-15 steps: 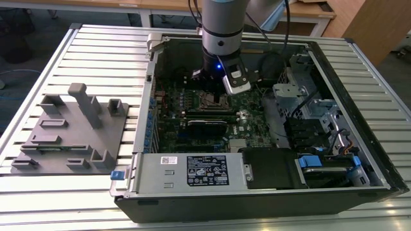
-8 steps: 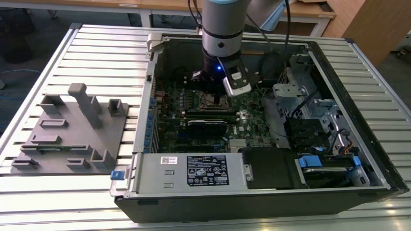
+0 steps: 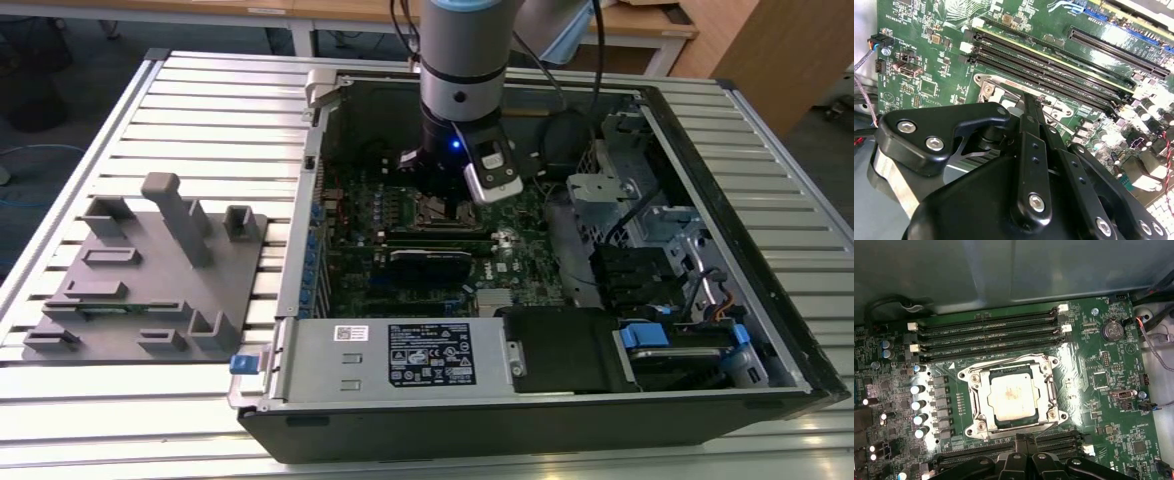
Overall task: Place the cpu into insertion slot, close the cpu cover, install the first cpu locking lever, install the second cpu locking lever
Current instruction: 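Install the second cpu locking lever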
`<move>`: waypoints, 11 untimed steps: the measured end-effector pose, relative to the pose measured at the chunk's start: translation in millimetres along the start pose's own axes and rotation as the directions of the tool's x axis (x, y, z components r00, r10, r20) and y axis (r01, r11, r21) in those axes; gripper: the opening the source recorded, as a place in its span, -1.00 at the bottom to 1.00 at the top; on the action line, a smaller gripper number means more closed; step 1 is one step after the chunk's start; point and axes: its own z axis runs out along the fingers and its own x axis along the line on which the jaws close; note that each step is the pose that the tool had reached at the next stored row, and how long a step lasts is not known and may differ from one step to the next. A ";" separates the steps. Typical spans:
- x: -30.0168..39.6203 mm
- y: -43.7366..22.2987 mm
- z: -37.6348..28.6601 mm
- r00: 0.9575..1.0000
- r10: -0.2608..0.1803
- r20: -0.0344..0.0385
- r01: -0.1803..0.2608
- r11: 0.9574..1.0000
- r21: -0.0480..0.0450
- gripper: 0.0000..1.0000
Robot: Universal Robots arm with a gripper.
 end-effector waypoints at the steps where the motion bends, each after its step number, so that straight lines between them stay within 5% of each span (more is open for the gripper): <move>1: 0.0 -0.1 0.0 1.000 -0.002 0.000 0.002 1.000 0.000 -0.80; 11: 0.3 -0.5 0.1 1.000 -0.011 -0.001 0.011 1.000 -0.001 -0.80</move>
